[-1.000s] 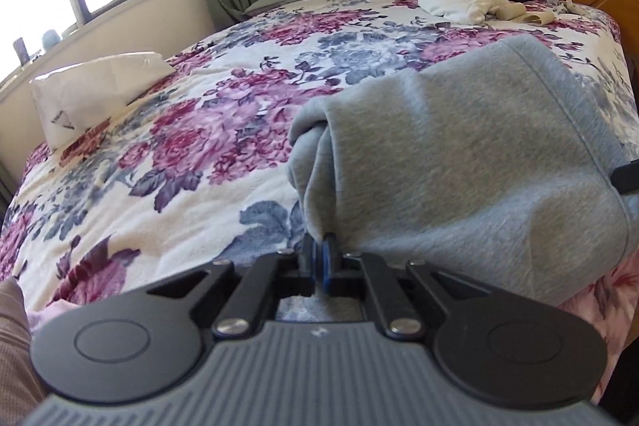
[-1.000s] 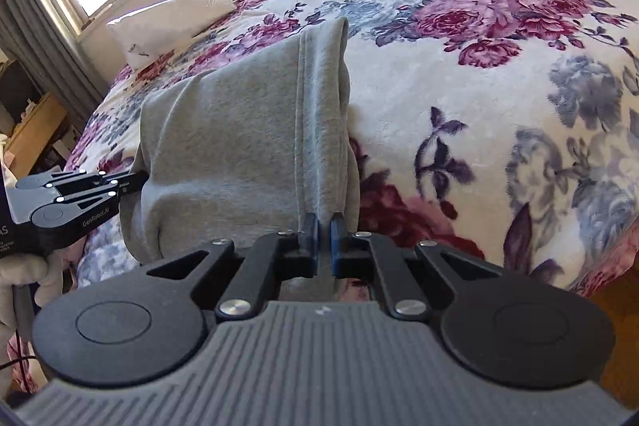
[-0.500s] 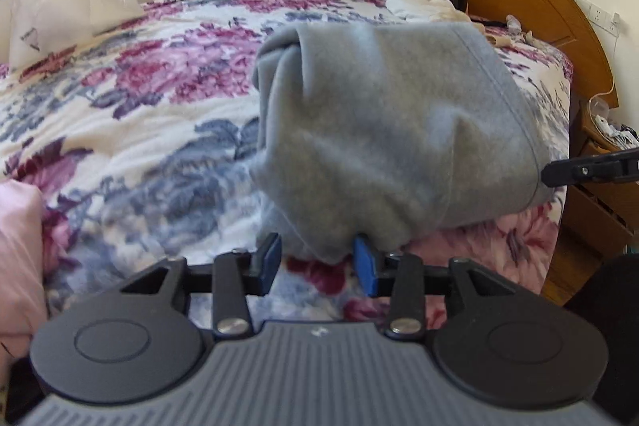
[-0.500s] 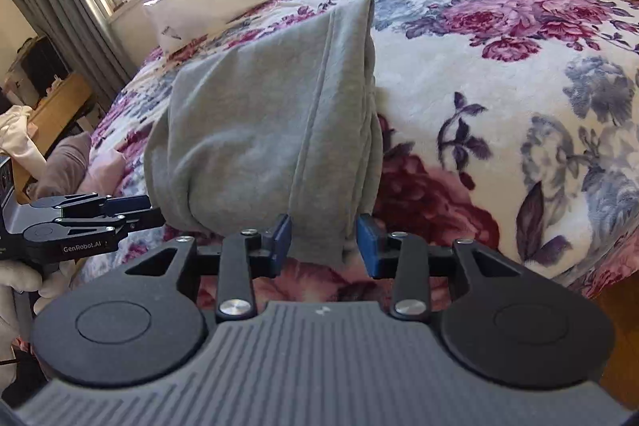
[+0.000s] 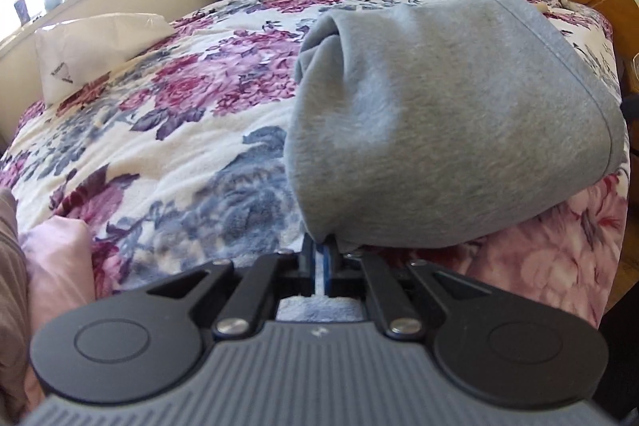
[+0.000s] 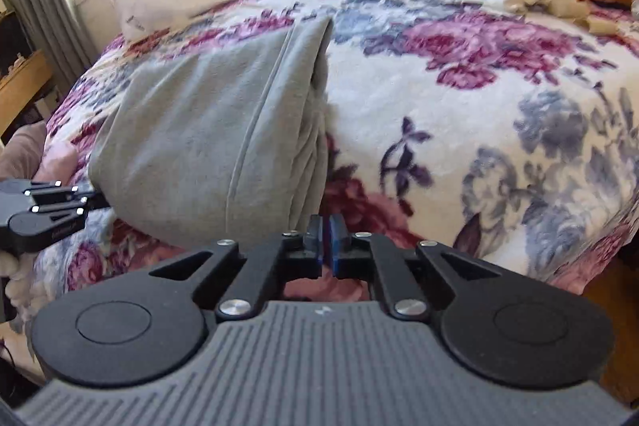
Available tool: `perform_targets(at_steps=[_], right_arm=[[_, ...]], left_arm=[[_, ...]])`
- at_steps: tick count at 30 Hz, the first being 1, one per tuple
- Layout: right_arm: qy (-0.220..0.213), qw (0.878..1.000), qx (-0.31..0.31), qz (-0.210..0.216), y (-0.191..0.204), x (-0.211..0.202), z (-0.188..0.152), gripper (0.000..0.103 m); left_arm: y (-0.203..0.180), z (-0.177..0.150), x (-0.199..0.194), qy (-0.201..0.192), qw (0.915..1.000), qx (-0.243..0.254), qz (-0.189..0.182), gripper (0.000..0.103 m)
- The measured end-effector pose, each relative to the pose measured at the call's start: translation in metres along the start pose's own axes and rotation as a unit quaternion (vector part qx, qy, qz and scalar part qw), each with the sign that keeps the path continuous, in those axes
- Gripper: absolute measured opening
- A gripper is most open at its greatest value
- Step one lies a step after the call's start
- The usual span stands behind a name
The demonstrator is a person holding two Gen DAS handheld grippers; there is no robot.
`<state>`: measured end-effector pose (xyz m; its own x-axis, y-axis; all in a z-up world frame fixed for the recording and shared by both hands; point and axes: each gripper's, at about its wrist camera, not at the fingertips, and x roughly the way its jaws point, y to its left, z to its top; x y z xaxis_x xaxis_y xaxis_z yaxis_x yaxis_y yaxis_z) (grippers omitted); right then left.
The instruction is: Fold clothes
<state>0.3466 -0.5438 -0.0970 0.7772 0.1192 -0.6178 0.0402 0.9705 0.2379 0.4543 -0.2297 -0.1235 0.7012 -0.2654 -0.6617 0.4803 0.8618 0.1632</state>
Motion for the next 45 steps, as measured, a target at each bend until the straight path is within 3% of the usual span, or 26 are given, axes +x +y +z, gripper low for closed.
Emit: perform_targets(at_steps=[1, 3, 4, 6, 10, 11, 14, 18, 23, 27, 36, 39, 40, 42, 45], right_arm=[[-0.025, 1.0, 0.013, 0.009, 0.0, -0.007, 0.008, 0.027], [-0.062, 0.997, 0.026, 0.027, 0.003, -0.012, 0.024, 0.036], [-0.078, 0.996, 0.028, 0.036, 0.006, -0.012, 0.033, 0.038], [-0.095, 0.994, 0.031, 0.044, 0.015, 0.003, 0.052, 0.041], [-0.077, 0.995, 0.045, 0.047, 0.031, 0.055, 0.075, 0.04], [-0.061, 0.996, 0.047, 0.04, 0.035, 0.072, 0.077, 0.041], [-0.019, 0.998, 0.053, 0.015, 0.041, 0.116, 0.076, 0.041], [0.005, 0.998, 0.062, -0.014, 0.036, 0.146, 0.067, 0.041], [0.024, 0.997, 0.061, -0.029, 0.04, 0.159, 0.077, 0.041], [0.024, 0.997, 0.058, -0.036, 0.038, 0.169, 0.077, 0.041], [0.052, 0.997, 0.055, -0.002, 0.026, 0.151, 0.085, 0.041], [0.058, 0.996, 0.067, 0.01, 0.019, 0.14, 0.085, 0.041], [0.057, 0.996, 0.067, 0.011, 0.019, 0.136, 0.085, 0.041], [0.054, 0.996, 0.067, 0.002, 0.019, 0.124, 0.082, 0.042], [0.047, 0.996, 0.075, -0.004, 0.013, 0.102, 0.075, 0.054]], left_arm=[[0.002, 0.004, -0.007, -0.01, 0.9999, -0.007, 0.007, 0.01], [0.006, 0.012, -0.02, -0.03, 0.9991, -0.022, 0.022, 0.011], [0.008, 0.017, -0.027, -0.04, 0.9983, -0.03, 0.029, 0.011], [0.005, 0.043, -0.039, -0.088, 0.995, -0.046, 0.009, 0.012], [-0.008, 0.084, -0.031, -0.129, 0.9885, -0.061, -0.048, 0.02], [-0.01, 0.095, -0.019, -0.123, 0.9872, -0.077, -0.068, 0.02], [-0.017, 0.112, 0.038, -0.054, 0.9885, -0.108, -0.091, 0.019], [-0.021, 0.116, 0.102, 0.004, 0.9916, -0.112, -0.064, 0.017], [-0.035, 0.123, 0.126, 0.009, 0.998, -0.056, -0.028, 0.018], [-0.04, 0.124, 0.133, 0.013, 0.9994, -0.031, -0.01, 0.018], [-0.024, 0.123, 0.09, 0.019, 0.9982, -0.057, -0.004, 0.02], [-0.018, 0.118, 0.074, 0.018, 0.998, -0.056, 0.023, 0.037], [-0.017, 0.117, 0.07, 0.018, 0.998, -0.054, 0.029, 0.037], [-0.015, 0.115, 0.064, 0.02, 0.9977, -0.05, 0.042, 0.037], [-0.011, 0.109, 0.055, 0.03, 0.9968, -0.048, 0.057, 0.037]])
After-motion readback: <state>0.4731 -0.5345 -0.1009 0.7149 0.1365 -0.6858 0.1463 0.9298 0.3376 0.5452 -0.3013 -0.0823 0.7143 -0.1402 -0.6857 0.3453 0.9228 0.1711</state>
